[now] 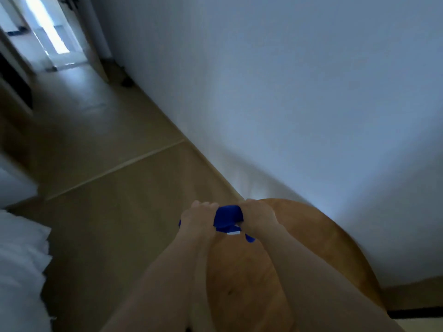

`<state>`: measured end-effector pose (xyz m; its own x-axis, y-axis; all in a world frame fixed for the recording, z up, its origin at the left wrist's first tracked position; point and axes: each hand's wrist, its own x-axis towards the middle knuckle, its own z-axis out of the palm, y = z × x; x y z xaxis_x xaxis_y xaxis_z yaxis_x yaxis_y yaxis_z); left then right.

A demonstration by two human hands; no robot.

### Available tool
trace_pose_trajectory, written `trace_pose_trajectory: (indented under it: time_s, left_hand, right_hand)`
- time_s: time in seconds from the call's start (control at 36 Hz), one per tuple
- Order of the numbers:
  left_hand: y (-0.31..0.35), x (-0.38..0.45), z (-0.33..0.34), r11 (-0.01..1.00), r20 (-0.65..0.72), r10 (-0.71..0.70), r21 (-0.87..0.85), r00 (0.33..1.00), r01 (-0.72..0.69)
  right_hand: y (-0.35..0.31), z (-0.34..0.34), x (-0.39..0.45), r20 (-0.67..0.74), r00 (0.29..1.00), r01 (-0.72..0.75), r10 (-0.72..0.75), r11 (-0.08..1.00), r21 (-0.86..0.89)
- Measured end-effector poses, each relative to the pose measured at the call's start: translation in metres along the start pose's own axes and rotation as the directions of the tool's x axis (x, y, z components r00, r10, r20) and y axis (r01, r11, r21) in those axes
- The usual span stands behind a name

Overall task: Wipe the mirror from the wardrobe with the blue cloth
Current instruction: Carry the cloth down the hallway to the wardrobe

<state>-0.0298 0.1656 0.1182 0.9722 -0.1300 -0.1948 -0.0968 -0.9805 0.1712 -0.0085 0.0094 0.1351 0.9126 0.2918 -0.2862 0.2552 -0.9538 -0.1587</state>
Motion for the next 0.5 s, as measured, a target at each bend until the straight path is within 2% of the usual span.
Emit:
trace_pose_trajectory:
  time_s: [0.17, 0.31, 0.5]
  left_hand:
    - [-0.076, -0.017, -0.023, 0.995, -0.080, -0.095, -0.032, 0.992, 0.093]
    - [-0.153, -0.023, -0.043, 0.986, -0.074, -0.164, -0.051, 0.984, 0.161]
    - [-0.262, -0.022, -0.079, 0.971, -0.061, -0.240, -0.036, 0.969, 0.238]
  right_hand:
    - [-0.076, -0.013, 0.035, -0.044, 0.987, 0.153, -0.157, 0.985, -0.084]
    - [-0.152, -0.026, 0.073, -0.009, 0.971, 0.235, -0.240, 0.956, -0.178]
    - [-0.258, -0.036, 0.127, -0.012, 0.950, 0.308, -0.312, 0.941, -0.138]
